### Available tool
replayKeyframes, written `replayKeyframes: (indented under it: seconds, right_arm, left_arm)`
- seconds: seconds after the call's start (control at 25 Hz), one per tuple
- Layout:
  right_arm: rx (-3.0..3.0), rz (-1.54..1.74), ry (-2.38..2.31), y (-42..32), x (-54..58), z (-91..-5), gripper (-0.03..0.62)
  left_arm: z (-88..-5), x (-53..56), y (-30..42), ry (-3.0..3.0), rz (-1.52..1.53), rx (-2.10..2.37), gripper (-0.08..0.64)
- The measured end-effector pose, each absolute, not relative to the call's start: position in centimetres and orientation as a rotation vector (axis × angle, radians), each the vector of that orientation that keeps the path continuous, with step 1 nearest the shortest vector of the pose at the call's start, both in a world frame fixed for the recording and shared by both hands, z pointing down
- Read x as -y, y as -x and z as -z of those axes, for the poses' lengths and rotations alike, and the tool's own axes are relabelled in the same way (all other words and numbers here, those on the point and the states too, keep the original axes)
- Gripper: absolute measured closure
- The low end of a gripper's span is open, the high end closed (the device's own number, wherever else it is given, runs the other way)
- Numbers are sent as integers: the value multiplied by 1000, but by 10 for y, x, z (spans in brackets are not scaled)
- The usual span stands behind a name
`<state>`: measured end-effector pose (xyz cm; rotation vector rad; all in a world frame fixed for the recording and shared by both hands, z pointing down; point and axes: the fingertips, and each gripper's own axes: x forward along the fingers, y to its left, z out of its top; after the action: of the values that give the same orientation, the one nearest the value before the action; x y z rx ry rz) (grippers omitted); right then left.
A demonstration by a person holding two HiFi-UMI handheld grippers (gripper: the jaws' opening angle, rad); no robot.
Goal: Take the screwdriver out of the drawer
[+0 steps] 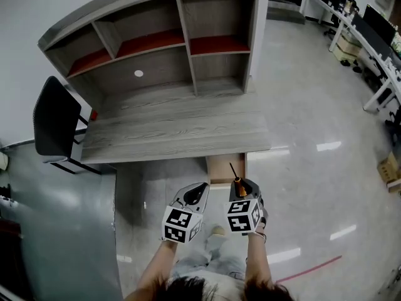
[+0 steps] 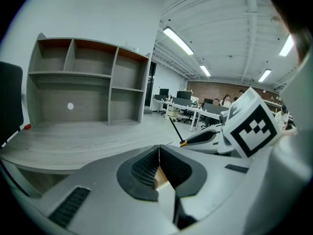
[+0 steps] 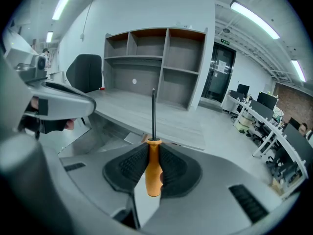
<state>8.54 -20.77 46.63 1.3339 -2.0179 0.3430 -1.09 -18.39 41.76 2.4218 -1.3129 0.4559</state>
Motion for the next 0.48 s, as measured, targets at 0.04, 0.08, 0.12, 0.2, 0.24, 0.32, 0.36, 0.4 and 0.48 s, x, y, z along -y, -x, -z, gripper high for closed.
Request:
replayKeyframes:
  seconds: [0.04,0.08,0.12,0.2,0.24,0.32,0.36,0.4,0.48]
  right_arm:
    - [2021,-340,-1345,-85,204,-461,511]
    - [2024,-335,-1354,-85,200,-457,511]
    - [2028,-330,-1362,-84,196,-452,511]
    - [2038,-324,-1374,-83,187,-442,511]
    - [2042,-323,-1379,-82,181,-439,511]
    - [2048,-318,-1389,-80,168,-431,511]
    - [2051,-311,-1395,-80,163,-427,511]
    - [2055,-302,-1401,-78,158,-423,511]
    - [2066,-283,-1415,-76,152,-414,511]
  left_arm:
    - [-413,180,11,-2432,-452,1313,542]
    - [-409,177,12,-2442,-447,1312,542]
    - [-405,174,12,-2452,-442,1310,542]
    - [-396,166,12,-2469,-436,1301,543]
    - [-393,160,12,-2476,-438,1295,542]
    - [-387,146,12,-2493,-445,1282,542]
    - [-384,140,12,-2501,-448,1276,542]
    - [-381,134,13,-2508,-450,1272,542]
    - [-377,126,14,-2518,-452,1268,542]
